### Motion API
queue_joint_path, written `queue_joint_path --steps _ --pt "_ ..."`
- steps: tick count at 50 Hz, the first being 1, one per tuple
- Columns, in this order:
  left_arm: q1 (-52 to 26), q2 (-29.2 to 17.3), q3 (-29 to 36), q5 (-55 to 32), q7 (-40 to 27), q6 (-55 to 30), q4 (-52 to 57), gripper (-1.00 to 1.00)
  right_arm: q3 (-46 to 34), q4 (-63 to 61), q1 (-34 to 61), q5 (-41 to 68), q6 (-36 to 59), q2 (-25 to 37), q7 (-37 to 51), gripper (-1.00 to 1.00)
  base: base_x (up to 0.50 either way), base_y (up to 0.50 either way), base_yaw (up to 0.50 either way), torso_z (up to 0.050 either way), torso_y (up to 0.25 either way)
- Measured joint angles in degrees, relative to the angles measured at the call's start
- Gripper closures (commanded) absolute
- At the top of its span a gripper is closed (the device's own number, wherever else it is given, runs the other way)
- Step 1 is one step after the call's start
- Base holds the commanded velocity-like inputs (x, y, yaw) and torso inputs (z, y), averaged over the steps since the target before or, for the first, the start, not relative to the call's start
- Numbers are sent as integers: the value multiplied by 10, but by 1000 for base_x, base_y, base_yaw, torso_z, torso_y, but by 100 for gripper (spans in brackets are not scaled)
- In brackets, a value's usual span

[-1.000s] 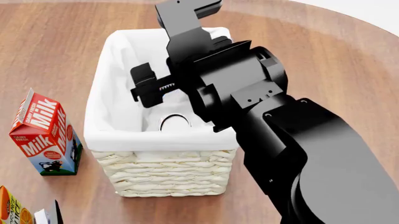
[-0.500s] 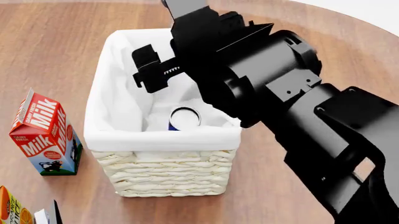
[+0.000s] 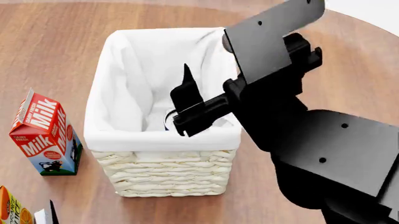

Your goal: Pick up the alphabet soup, and put it in the basket.

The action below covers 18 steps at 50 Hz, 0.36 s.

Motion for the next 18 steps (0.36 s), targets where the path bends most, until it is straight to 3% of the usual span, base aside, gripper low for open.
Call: queue_joint_path --steps 9,18 --pt "3 -3 -5 1 -4 11 -1 -100 -22 -74 -174 -146 -186 95 35 -100 0 0 0 0 0" --pt "13 -11 -11 14 -11 21 7 -100 -39 -22 -337 -278 -344 120 122 -100 0 0 0 0 0"
